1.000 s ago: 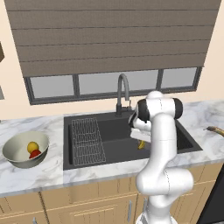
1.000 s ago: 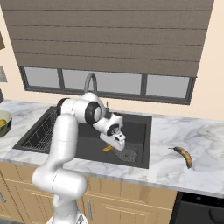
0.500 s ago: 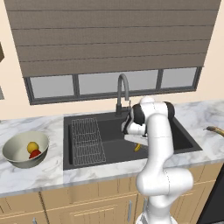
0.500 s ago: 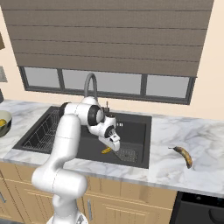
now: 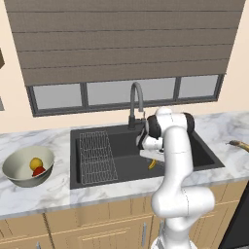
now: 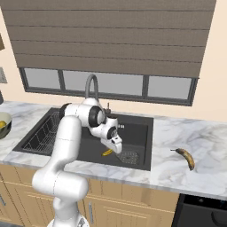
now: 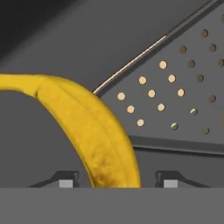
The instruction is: There is a mixed pile of frozen fruits and vegetables on the counter. Locate all the frozen vegetables and place the items in a bowl on the counter. Take all the frozen fruits and defrost them in a running sink.
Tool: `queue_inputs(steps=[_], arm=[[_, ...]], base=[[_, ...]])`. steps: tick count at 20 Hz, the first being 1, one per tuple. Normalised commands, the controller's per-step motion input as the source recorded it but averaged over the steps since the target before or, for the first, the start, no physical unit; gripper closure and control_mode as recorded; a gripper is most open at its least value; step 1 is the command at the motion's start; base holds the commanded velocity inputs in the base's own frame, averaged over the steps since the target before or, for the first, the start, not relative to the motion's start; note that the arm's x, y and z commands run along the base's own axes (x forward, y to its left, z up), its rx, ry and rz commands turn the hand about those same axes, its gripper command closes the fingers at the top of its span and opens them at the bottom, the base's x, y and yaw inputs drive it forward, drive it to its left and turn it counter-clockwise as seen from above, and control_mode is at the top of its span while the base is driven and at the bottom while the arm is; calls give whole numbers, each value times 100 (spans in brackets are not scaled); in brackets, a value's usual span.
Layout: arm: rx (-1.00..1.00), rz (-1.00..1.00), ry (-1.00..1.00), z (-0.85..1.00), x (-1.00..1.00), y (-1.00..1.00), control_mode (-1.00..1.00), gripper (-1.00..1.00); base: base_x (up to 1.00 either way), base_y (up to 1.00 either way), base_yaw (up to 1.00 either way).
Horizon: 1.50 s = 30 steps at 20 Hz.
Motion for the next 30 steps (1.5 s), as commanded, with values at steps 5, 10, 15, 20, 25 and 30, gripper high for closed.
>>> queue_inputs(steps=[5, 10, 15, 20, 25, 30], arm=[[0, 0, 10, 58, -16, -5, -100, -100], [0, 0, 3, 74, -26, -11, -100, -100], [0, 2, 2, 77, -38, -38, -100, -100], [-1, 1, 1, 89, -44, -30, -100, -100], [0, 0, 8, 88, -45, -33, -100, -100], [1, 0, 4, 65, -44, -35, -100, -100]], base=[[0, 0, 0], [0, 0, 0], [0, 0, 0], [0, 0, 0], [0, 0, 0], [0, 0, 0]])
